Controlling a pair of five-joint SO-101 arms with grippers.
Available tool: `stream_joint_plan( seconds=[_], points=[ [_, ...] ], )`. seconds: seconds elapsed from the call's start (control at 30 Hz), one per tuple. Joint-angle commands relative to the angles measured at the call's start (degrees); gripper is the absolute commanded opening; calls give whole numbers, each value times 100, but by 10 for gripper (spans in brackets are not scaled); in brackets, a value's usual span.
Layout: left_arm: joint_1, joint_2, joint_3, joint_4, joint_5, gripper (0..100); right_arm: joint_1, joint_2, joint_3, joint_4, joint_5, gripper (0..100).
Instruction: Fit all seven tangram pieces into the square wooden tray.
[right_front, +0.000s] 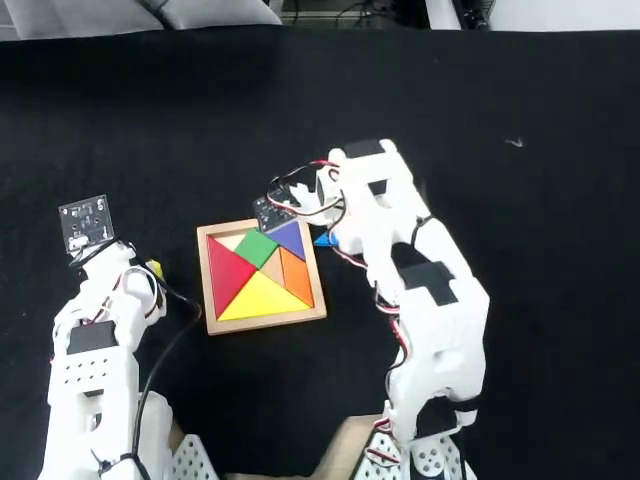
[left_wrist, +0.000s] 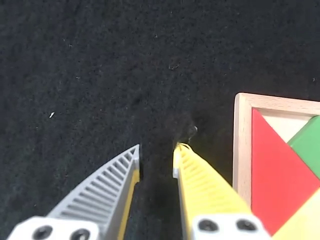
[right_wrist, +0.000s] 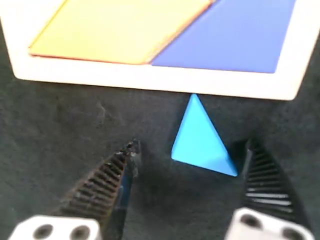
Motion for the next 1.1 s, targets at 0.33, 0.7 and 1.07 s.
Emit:
stream_joint_plan(
  seconds=[0.33,0.7,1.07],
  points=[
    [84,-53,-31,-141,18,120,158,110,-145,-123,0,188],
    [84,-53,-31,-141,18,120,149,92,-136,-53,-70,156],
    [84,-53,-31,-141,18,120,123,84,-136,360,-202,308]
  ],
)
